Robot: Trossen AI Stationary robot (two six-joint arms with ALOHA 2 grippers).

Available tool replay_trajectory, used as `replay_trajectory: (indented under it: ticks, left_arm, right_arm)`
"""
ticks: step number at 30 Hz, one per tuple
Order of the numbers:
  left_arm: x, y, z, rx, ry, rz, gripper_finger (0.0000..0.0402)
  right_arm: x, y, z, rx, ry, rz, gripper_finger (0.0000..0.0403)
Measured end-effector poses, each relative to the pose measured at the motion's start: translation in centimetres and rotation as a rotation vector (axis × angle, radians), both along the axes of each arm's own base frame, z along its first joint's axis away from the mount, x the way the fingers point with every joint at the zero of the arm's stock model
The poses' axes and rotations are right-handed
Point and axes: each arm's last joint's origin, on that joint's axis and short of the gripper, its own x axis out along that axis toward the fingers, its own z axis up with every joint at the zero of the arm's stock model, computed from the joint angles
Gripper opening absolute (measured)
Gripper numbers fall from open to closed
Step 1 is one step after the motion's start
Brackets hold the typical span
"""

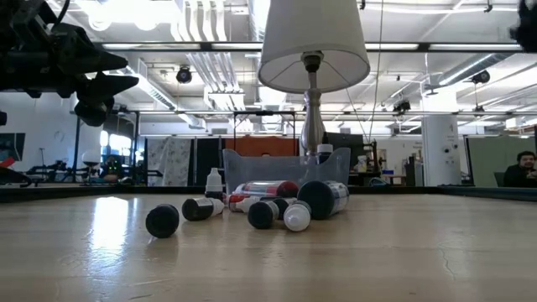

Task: Pick & Place food coloring
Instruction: Put the big purple food coloring bottle into the black bin

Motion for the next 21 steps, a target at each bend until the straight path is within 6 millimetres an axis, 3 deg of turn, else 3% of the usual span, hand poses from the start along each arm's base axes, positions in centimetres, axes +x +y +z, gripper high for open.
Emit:
replay_trajectory:
  ticks: [6, 14, 21]
  left_arm:
    - [0.0, 0.0, 0.0, 0.0, 0.001, 0.0, 0.0135]
    - [0.0, 0.0, 0.0, 0.0, 0.0, 0.0, 0.0135]
    - [0.0, 0.0, 0.0, 0.0, 0.0, 0.0, 0.0135]
  right_arm:
    - [3.6, -1.6, 3.5, -0.129, -0.18, 0.237, 0.011]
    - [10.8, -5.6, 6.8, -0.241, -0.151, 0.648, 0.0111]
    - [15.0, -9.6, 9.3, -0.321, -0.13, 0.881, 0.0111]
